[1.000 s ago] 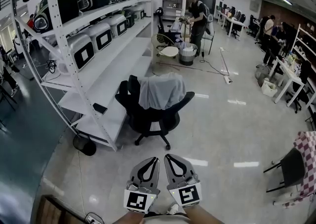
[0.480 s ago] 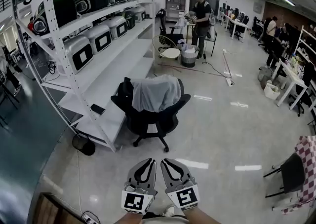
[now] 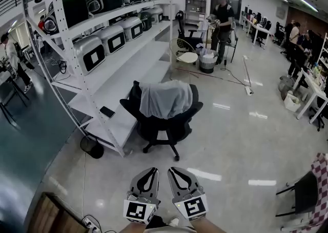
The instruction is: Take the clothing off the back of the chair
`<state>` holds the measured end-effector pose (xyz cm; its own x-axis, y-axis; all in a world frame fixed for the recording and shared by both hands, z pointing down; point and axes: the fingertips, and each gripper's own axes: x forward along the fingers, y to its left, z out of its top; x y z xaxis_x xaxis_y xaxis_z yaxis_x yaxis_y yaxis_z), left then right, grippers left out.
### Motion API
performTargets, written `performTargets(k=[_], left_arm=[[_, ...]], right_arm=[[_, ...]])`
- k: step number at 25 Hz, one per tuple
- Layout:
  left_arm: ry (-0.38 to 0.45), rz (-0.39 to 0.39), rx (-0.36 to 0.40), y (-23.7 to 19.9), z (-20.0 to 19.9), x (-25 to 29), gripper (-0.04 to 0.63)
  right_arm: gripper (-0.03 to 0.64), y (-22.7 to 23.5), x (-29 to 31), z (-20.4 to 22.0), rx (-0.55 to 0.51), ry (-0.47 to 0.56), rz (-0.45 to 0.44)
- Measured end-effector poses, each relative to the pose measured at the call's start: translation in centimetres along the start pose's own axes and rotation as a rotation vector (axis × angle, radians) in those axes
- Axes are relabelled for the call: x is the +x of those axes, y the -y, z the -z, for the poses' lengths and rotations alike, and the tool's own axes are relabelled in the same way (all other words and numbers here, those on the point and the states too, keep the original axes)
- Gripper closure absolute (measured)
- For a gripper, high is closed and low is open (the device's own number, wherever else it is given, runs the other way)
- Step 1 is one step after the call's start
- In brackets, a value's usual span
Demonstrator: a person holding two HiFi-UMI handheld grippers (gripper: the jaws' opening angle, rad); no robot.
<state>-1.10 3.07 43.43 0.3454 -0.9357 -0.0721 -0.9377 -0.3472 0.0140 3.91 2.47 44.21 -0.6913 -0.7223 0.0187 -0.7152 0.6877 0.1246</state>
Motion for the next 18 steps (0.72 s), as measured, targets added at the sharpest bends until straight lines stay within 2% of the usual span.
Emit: performTargets(k=[5, 10, 18], left_arm=[[-0.001, -0.010, -0.005, -1.4, 0.6, 1.2, 0.575], [-0.016, 0.022, -0.040, -3.6, 2.0, 4.1, 0.575], [-0.021, 0.076, -0.061, -8.0, 2.7, 9.0, 0.575]], right_arm=[[0.597, 0.4, 1.7, 0.5, 0.002, -0.002, -0.015], [0.597, 0.9, 4.8, 1.6, -0.010, -0.051, -0.015], [0.597, 2.6, 10.7, 2.3, 0.009, -0.069, 0.011]])
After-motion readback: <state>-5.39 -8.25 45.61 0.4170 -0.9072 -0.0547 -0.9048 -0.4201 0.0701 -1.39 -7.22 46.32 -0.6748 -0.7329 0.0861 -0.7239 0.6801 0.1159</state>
